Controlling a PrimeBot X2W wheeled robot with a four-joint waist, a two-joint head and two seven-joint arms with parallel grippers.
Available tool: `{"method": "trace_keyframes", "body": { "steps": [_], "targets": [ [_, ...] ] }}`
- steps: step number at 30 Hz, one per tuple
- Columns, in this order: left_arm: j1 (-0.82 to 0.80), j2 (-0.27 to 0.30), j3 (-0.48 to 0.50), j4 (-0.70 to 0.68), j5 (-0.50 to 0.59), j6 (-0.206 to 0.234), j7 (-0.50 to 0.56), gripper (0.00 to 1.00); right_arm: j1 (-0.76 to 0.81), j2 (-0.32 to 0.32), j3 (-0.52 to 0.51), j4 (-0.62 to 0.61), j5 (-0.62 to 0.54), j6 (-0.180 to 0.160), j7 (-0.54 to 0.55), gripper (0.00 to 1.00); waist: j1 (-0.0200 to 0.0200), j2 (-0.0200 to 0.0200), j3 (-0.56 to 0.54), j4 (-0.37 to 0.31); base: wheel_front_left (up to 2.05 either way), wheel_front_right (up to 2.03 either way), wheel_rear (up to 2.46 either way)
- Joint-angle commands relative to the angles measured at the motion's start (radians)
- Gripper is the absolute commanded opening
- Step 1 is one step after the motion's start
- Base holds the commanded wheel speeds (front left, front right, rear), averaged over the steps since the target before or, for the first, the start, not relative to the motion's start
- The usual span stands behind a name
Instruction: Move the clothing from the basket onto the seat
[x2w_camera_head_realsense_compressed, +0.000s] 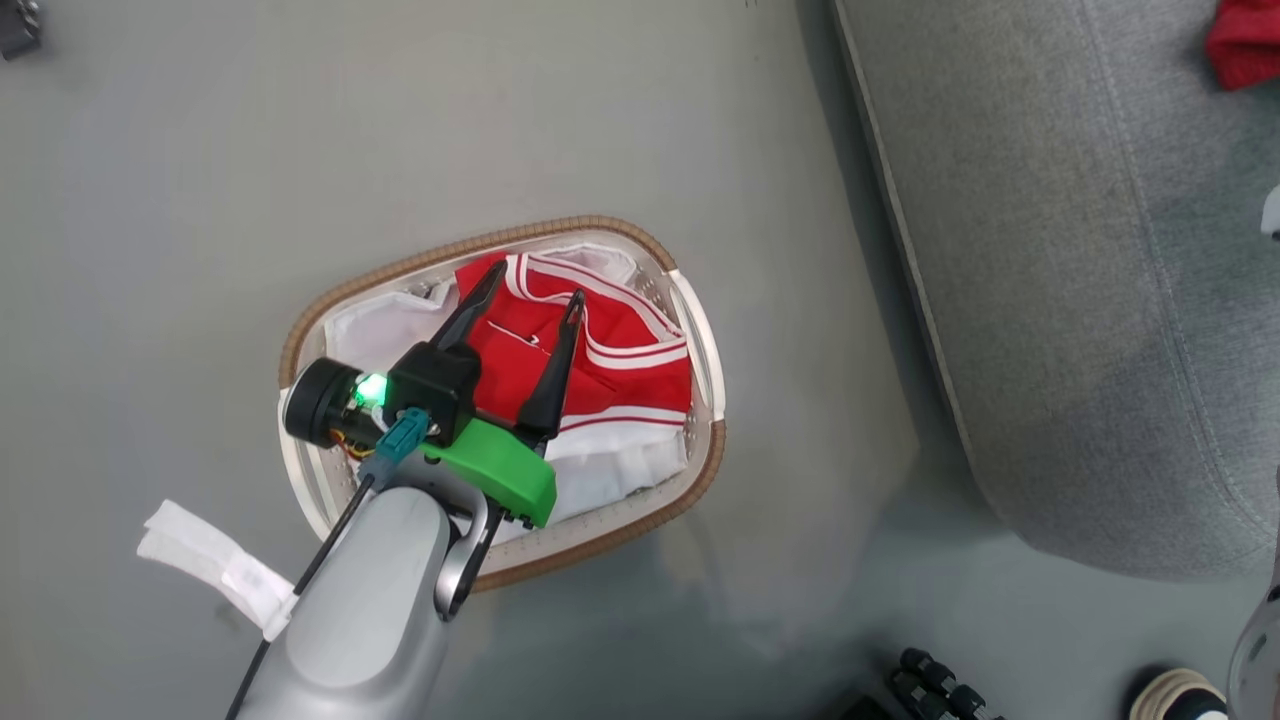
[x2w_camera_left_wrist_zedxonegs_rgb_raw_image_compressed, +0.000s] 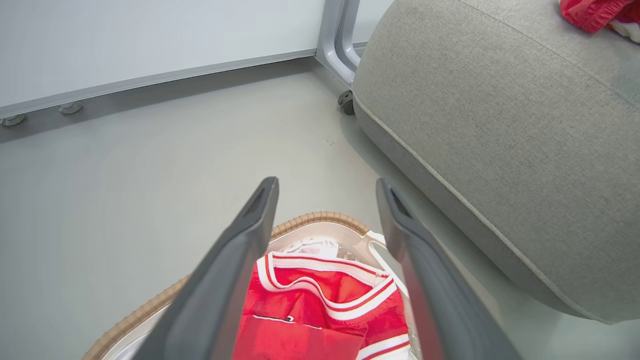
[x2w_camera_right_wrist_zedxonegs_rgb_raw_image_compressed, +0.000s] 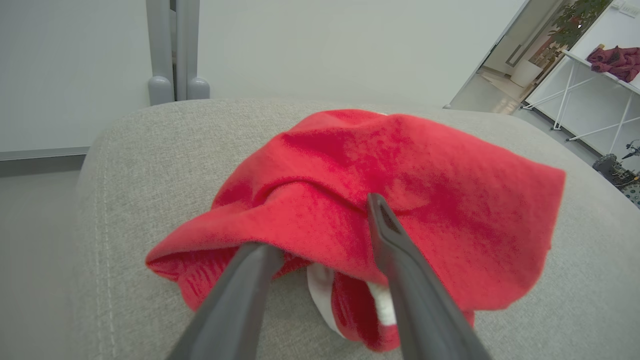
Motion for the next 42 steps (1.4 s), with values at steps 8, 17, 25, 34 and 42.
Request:
{"method": "trace_keyframes", "body": {
  "steps": [8, 17, 25, 34, 42],
  "targets": [
    [0.086, -0.018, 0.077, 0.029, -0.004, 0.001, 0.001, 1.0, 0.202, 0.032, 0.027, -0.083, 0.045, -0.001, -0.002, 1.0, -0.0001, 0.0, -0.151, 0.019, 0.0, 0.0, 0.0],
    [0.187, -0.031, 0.212, 0.006, 0.021, 0.05, 0.001, 1.0, 0.371, 0.095, 0.14, -0.173, 0.114, -0.001, -0.002, 1.0, -0.0001, 0.0, -0.279, 0.051, 0.0, 0.0, 0.0],
    [0.259, -0.037, 0.355, -0.034, 0.025, 0.105, 0.001, 1.0, 0.416, 0.131, 0.304, -0.222, 0.188, -0.001, -0.002, 1.0, -0.0001, 0.0, -0.355, 0.118, 0.0, 0.0, 0.0],
    [0.326, -0.04, 0.468, -0.093, 0.073, 0.113, 0.001, 1.0, 0.47, 0.144, 0.457, -0.277, 0.241, -0.001, -0.002, 1.0, -0.0001, 0.0, -0.421, 0.17, 0.0, 0.0, 0.0],
    [0.381, -0.04, 0.486, -0.109, 0.105, 0.09, 0.001, 1.0, 0.55, 0.147, 0.531, -0.264, 0.269, -0.001, -0.002, 1.0, -0.0001, 0.0, -0.476, 0.183, 0.0, 0.0, 0.0]
  ]
}}
